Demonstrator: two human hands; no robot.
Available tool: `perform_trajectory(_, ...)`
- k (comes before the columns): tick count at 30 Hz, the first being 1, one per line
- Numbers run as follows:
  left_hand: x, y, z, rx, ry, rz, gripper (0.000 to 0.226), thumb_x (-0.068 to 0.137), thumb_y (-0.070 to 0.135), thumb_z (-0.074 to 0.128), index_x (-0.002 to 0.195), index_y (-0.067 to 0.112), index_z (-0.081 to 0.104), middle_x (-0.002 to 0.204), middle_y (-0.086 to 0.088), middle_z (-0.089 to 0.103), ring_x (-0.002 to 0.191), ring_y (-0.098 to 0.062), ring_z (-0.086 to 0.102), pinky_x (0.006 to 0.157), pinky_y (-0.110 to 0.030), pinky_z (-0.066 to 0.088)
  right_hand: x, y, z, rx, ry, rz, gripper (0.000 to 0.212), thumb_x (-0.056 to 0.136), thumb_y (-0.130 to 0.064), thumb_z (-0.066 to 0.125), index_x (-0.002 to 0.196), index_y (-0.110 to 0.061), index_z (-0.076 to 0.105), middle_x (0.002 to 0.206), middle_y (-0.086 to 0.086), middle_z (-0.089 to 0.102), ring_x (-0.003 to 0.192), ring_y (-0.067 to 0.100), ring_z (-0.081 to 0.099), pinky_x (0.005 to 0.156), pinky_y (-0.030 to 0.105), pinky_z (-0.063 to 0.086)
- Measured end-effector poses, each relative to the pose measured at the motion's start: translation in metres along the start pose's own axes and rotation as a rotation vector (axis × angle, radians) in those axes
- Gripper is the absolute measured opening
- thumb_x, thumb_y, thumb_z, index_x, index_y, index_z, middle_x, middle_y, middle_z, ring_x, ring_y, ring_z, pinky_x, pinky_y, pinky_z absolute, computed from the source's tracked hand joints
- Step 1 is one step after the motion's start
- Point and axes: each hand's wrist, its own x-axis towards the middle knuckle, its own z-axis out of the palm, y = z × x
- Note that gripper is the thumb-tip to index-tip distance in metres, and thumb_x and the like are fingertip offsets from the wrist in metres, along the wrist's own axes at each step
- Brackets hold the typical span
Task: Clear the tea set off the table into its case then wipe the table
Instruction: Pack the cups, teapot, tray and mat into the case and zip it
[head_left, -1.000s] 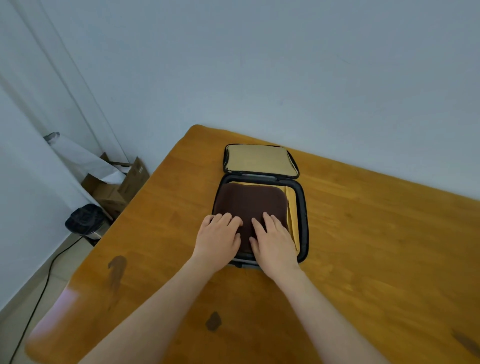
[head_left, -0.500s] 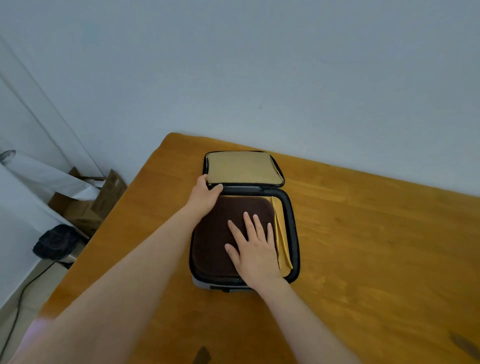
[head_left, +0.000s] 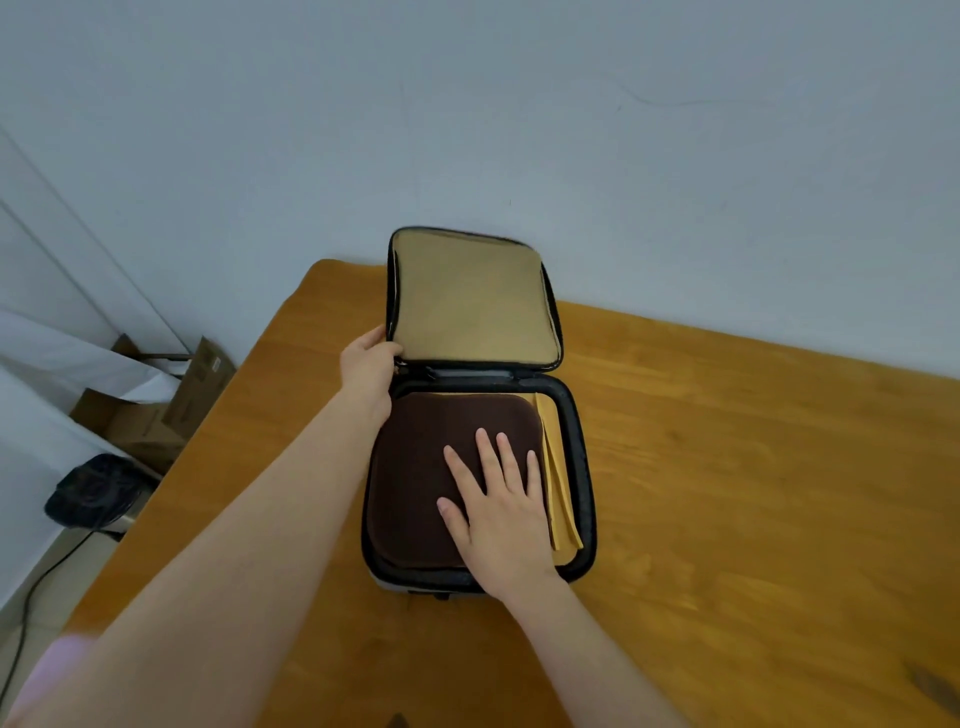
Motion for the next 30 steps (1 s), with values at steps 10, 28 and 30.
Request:
perform_trajectory(10, -0.028, 0.006, -0.012, -0.146, -0.047, 0.083, 0.023, 0.090, -0.001, 0.051, 0.095, 0.018, 0.065, 0.100, -0.004, 0.069, 0.087, -0.018, 0.063, 0.078, -0.029, 0.052, 0.000, 0.026, -0.065, 0.839, 0.438, 0.314, 0.036, 0.102, -0.022, 0.044, 0.138, -0.023, 0.049, 0.142, -0.009, 0.047, 0.133, 0.003, 0.038, 0.113, 0.030, 0.032)
perform_trajectory(28, -0.075, -0.021, -0.056, 0.178, -0.137, 0.293, 0.024, 0.088, 0.004, 0.067, 0.110, 0.012, 0.068, 0.104, 0.004, 0.071, 0.094, -0.007, 0.067, 0.066, -0.014, 0.053, -0.011, 0.068, -0.097, 1.781, 0.228, 0.918, 0.030, 0.088, -0.003, 0.065, 0.117, -0.009, 0.065, 0.101, 0.012, 0.074, 0.089, 0.025, 0.072, 0.070, 0.033, 0.060)
perform_trajectory(30, -0.074, -0.022, -0.059, 0.218, -0.143, 0.308, 0.025, 0.088, 0.004, 0.067, 0.110, 0.013, 0.068, 0.104, 0.006, 0.071, 0.094, -0.004, 0.067, 0.073, -0.016, 0.055, -0.014, 0.068, -0.093, 1.675, 0.213, 0.929, 0.030, 0.087, 0.000, 0.065, 0.115, -0.010, 0.068, 0.102, 0.010, 0.074, 0.091, 0.025, 0.071, 0.078, 0.036, 0.060)
